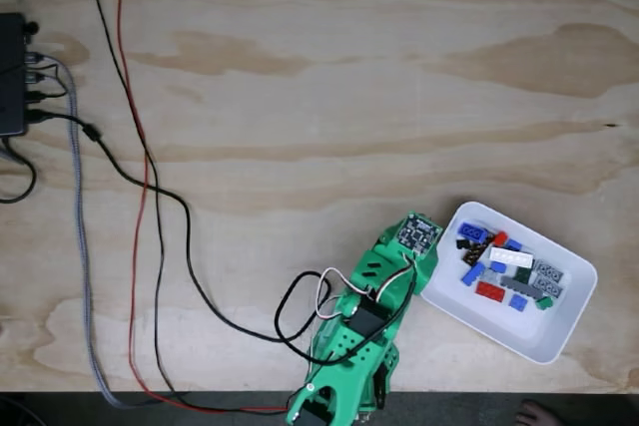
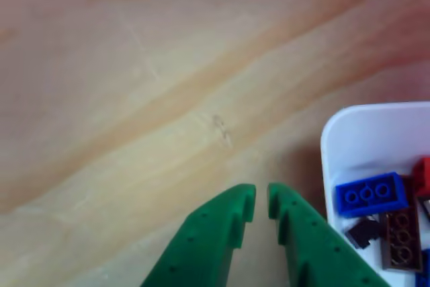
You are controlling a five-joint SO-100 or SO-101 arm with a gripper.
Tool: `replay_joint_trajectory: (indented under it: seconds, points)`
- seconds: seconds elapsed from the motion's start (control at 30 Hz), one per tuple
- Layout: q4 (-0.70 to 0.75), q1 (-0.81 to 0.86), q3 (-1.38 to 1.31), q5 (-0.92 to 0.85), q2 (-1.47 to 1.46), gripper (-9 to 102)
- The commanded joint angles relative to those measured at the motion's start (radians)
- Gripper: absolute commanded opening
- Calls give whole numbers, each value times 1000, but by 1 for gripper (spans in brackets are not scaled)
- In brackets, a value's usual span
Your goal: Put all lego bricks in the bin.
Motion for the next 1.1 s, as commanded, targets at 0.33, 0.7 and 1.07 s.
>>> replay_joint_trajectory:
  seconds: [0.33, 0.7, 1.07]
  points:
    - [327, 422, -430, -110, -638, 37]
    - [-8, 330, -176, -178, -799, 0]
    - [403, -94, -241, -74, -684, 0]
